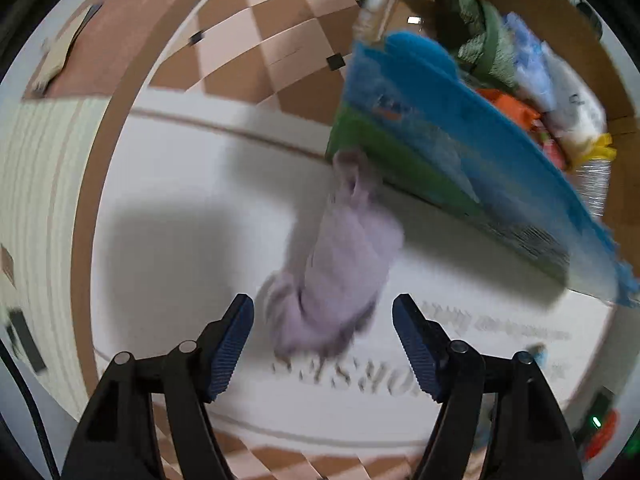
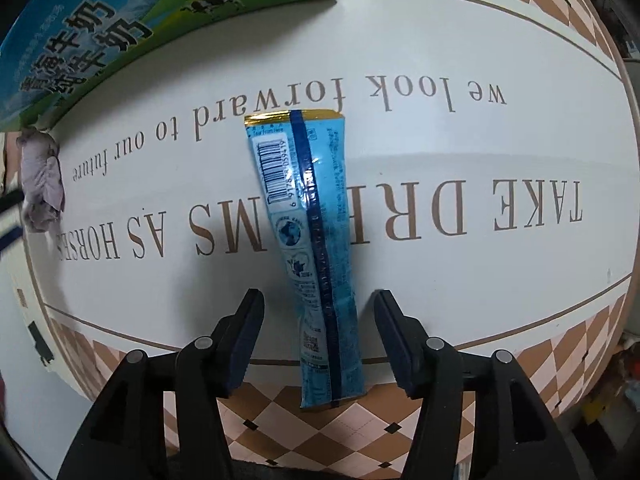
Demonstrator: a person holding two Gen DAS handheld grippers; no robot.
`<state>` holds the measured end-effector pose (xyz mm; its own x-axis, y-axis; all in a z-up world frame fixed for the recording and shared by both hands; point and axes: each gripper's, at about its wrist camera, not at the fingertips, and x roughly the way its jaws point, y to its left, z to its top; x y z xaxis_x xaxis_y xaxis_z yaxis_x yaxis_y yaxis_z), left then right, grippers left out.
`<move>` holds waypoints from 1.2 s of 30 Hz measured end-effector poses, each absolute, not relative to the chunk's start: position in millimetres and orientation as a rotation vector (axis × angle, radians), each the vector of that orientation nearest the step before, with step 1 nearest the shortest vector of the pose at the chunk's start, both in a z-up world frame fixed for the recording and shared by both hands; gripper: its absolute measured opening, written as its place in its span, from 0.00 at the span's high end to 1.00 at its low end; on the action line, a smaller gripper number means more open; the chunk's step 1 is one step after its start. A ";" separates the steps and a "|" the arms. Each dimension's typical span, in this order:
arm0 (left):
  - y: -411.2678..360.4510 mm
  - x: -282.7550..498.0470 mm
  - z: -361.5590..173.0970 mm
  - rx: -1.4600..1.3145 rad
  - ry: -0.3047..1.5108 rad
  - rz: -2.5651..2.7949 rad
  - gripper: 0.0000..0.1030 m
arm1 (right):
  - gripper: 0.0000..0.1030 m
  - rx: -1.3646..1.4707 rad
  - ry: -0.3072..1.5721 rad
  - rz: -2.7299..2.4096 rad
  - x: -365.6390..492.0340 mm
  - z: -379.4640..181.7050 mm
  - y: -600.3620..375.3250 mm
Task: Organize soft objects
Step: 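Lower towel into box with left gripper while right gripper drops blue stick in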
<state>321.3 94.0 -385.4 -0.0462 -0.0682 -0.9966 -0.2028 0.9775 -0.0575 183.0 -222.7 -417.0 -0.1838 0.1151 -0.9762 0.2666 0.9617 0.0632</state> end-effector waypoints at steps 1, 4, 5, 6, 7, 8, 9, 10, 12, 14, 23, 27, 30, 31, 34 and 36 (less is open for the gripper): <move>88.4 326.9 -393.0 -0.169 1.619 0.111 0.32 | 0.42 0.277 1.760 -0.144 182.0 -417.2 -220.6; 71.9 331.8 -408.5 -0.077 1.619 0.085 0.54 | 0.42 0.241 1.769 -0.161 178.5 -418.2 -213.5; 66.9 329.1 -410.1 -0.055 1.613 0.069 0.64 | 0.44 0.214 1.774 -0.162 182.3 -419.4 -207.7; 62.6 325.1 -407.9 -0.025 1.601 0.070 0.68 | 0.49 0.179 1.775 -0.172 185.2 -418.2 -200.7; 57.0 319.4 -407.8 -0.010 1.609 0.058 0.68 | 0.65 0.158 1.767 -0.171 195.3 -415.6 -191.1; 55.3 312.9 -405.9 -0.021 1.612 0.044 0.69 | 0.76 0.139 1.763 -0.162 195.2 -414.4 -184.2; 52.5 302.9 -402.1 -0.035 1.615 0.032 0.69 | 0.78 0.136 1.764 -0.154 194.0 -413.1 -181.9; 46.3 291.6 -396.0 -0.027 1.613 0.018 0.69 | 0.82 0.141 1.763 -0.144 191.9 -411.5 -179.6; 38.5 274.3 -378.2 -0.016 1.585 -0.003 0.69 | 0.85 0.157 1.757 -0.126 189.0 -405.3 -176.2; 30.4 261.0 -348.5 -0.022 1.542 -0.041 0.69 | 0.86 0.195 1.749 -0.086 187.3 -388.6 -171.8; 31.6 327.4 -200.3 -0.032 1.318 -0.162 0.69 | 0.86 0.266 1.461 0.058 250.7 -222.6 -168.9; 43.0 389.0 -207.2 0.011 1.342 -0.128 0.69 | 0.86 0.231 1.384 0.008 310.8 -186.2 -182.5; 55.3 413.9 -223.7 0.004 1.440 -0.112 0.69 | 0.86 0.228 1.392 -0.059 358.8 -191.2 -194.2; 56.6 426.4 -237.6 0.010 1.480 -0.104 0.69 | 0.86 0.236 1.400 -0.074 367.7 -195.5 -198.8; 54.2 445.1 -268.4 0.039 1.552 -0.086 0.69 | 0.86 0.255 1.439 -0.121 401.6 -220.0 -211.4; 53.1 451.1 -278.3 0.074 1.578 -0.071 0.69 | 0.86 0.262 1.467 -0.142 423.1 -237.6 -218.1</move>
